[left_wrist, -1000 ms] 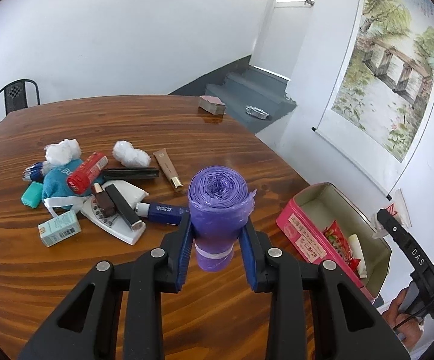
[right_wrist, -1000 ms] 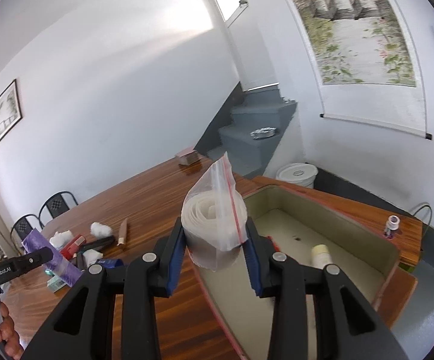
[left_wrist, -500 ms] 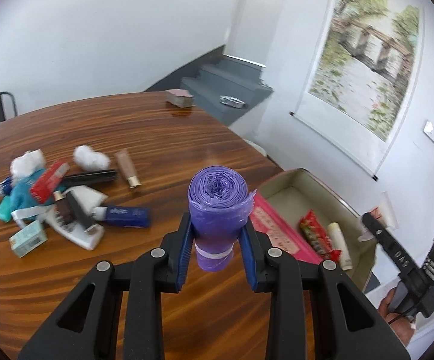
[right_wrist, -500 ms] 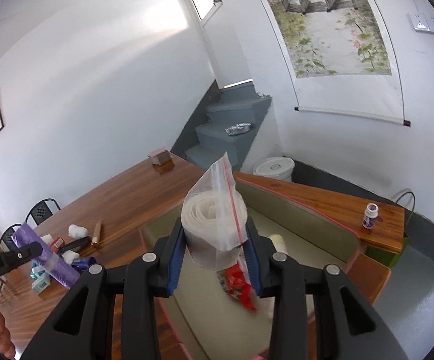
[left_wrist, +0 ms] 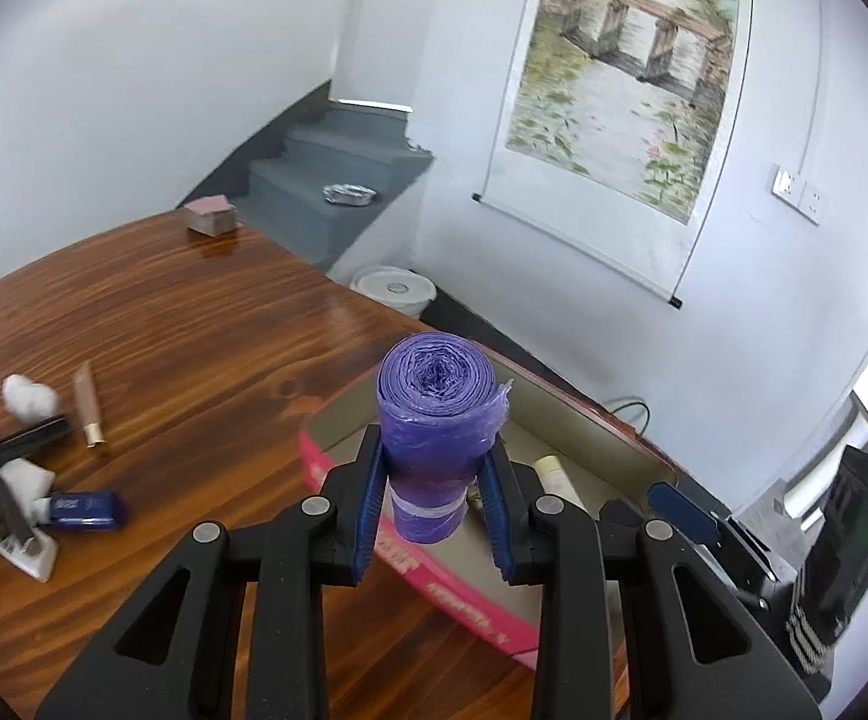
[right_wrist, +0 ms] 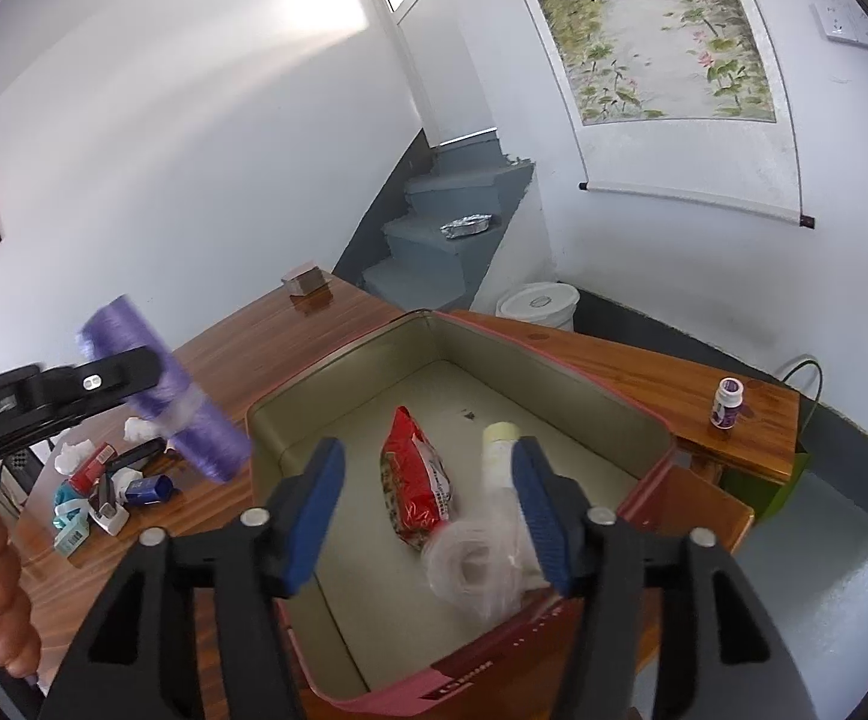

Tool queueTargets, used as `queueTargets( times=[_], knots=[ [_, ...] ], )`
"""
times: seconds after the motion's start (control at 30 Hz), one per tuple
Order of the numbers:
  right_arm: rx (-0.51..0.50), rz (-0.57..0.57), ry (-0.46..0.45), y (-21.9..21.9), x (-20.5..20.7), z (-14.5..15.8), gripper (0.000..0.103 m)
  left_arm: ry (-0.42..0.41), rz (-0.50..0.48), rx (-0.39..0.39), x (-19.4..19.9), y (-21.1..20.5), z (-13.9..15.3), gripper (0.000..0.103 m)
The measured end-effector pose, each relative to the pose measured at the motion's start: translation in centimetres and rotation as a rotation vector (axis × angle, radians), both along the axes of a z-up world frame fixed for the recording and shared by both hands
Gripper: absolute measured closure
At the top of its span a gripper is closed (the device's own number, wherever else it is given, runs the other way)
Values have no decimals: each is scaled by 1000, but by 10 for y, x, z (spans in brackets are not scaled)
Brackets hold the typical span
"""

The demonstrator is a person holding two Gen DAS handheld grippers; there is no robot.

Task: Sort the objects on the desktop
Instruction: 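Carry both items over the red tin box and release them inside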

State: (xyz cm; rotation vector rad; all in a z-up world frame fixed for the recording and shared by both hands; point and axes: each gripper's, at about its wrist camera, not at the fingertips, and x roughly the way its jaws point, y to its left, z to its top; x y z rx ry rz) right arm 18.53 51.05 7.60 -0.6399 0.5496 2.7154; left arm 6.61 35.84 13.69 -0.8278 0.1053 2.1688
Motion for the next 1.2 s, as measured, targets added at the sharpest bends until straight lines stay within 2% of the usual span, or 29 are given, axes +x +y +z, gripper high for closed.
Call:
queueTargets(
  times=[0.13, 0.3, 0.33, 0.43, 0.47, 0.67, 0.9, 1.03, 1.2],
  knots=[
    [-10, -12, -2, 4, 2, -2, 35, -53, -34, -13, -8, 18, -10, 70],
    [-27, -24, -6, 9, 2, -4, 34, -93, -24, -64, -17, 31, -26, 66],
    [-27, -25, -6, 9, 2, -4, 33, -92, -22, -63, -17, 30, -27, 63],
    [-25, -25, -6, 8, 0, -4, 29, -77, -12, -50, -16, 26, -23, 43],
    [-26, -23, -6, 8, -1, -4, 29, -67, -8, -35, -15, 23, -20, 42],
    [-23, -13, 1, 2, -5, -1, 27, -36, 28, -25, -18, 13, -13, 42],
    [-6, -2, 4, -7, -6, 4, 24, -58, 75, -35, -27, -1, -19, 42],
    [-12, 3, 5, -7, -7, 2, 24, -63, 65, -52, -24, 0, -25, 42],
    [-22, 4, 0, -5, -7, -1, 24, -21, 39, -50, -18, 8, -24, 37]
  ],
)
